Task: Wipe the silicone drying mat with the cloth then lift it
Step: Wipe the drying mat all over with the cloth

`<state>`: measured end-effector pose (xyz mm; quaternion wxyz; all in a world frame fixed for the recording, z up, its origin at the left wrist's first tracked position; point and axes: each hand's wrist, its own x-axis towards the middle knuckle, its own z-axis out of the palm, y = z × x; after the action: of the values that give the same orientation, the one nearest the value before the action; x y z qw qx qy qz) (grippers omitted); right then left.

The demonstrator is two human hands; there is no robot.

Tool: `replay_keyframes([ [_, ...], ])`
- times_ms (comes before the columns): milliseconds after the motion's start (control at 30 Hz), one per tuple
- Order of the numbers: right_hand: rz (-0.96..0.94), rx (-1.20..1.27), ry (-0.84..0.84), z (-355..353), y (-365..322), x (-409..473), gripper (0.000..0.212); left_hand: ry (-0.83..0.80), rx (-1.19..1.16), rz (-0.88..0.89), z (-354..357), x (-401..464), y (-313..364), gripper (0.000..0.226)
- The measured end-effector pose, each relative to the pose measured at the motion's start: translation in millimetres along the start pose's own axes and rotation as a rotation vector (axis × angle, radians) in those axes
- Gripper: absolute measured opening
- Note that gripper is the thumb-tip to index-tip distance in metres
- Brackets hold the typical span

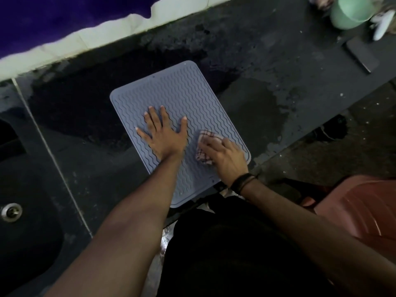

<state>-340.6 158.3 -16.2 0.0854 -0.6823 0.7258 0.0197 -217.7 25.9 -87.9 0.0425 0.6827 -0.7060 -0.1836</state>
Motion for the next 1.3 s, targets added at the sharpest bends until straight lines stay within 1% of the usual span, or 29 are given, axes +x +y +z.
replay_keyframes([
  [67,-0.06,-0.043,-0.049,6.5,-6.7,-5.2,0.054,-0.007,-0.017,0.0,-0.9,0.9,0.2,0.083],
  [233,-0.108,-0.081,-0.089,11.7,22.7,-54.9,0.058,-0.013,-0.002,-0.002,0.5,1.4,-1.3,0.084],
  [333,-0.104,-0.092,-0.076,7.5,26.4,-64.4,0.051,-0.01,0.008,0.0,1.1,2.1,-1.3,0.085],
  [400,-0.113,-0.089,-0.029,0.9,30.5,-63.1,0.046,-0.001,0.002,0.004,2.1,1.3,-2.4,0.085],
  [467,-0.07,-0.083,0.024,-8.2,37.5,-52.7,0.046,0.013,-0.006,0.007,3.0,1.0,-2.3,0.085],
  [567,0.051,-0.066,0.077,-17.4,44.2,-15.0,0.055,0.028,-0.018,0.002,3.2,0.1,-1.4,0.086],
  [600,0.072,-0.064,0.052,-17.9,43.1,1.6,0.056,0.029,-0.015,0.001,3.0,0.0,-1.4,0.089],
  [667,0.07,-0.062,-0.052,-13.9,37.8,29.4,0.054,0.013,-0.013,-0.007,2.4,0.7,-1.3,0.096],
  [733,0.056,-0.05,-0.113,-6.8,36.9,38.9,0.052,0.007,0.0,-0.012,2.8,0.2,-0.7,0.1],
  [833,0.036,-0.037,-0.116,2.3,47.6,16.5,0.053,0.002,0.005,-0.025,3.3,1.6,-0.3,0.1],
  [900,0.01,-0.05,-0.11,6.2,58.7,-12.3,0.056,0.002,0.006,-0.029,3.1,1.4,0.6,0.099],
  [967,-0.006,-0.06,-0.139,7.2,66.4,-37.8,0.062,0.009,0.011,-0.026,3.2,0.5,0.6,0.099],
  [1033,-0.026,-0.078,-0.146,5.2,71.0,-51.7,0.064,0.012,0.004,-0.027,3.6,0.1,0.7,0.099],
  [1133,-0.093,-0.005,-0.039,-2.8,66.4,-55.3,0.054,0.021,0.018,-0.021,3.9,0.2,1.3,0.099],
  [1200,-0.208,0.103,0.047,-5.5,46.7,-51.6,0.049,0.019,0.013,-0.023,3.9,0.3,1.7,0.099],
  [1233,-0.278,0.146,0.05,-4.6,30.5,-47.9,0.048,0.02,0.011,-0.024,3.6,0.4,1.4,0.1],
  [1300,-0.447,0.154,-0.023,1.3,-6.7,-39.2,0.048,0.02,0.022,-0.025,2.7,-0.1,0.8,0.1],
])
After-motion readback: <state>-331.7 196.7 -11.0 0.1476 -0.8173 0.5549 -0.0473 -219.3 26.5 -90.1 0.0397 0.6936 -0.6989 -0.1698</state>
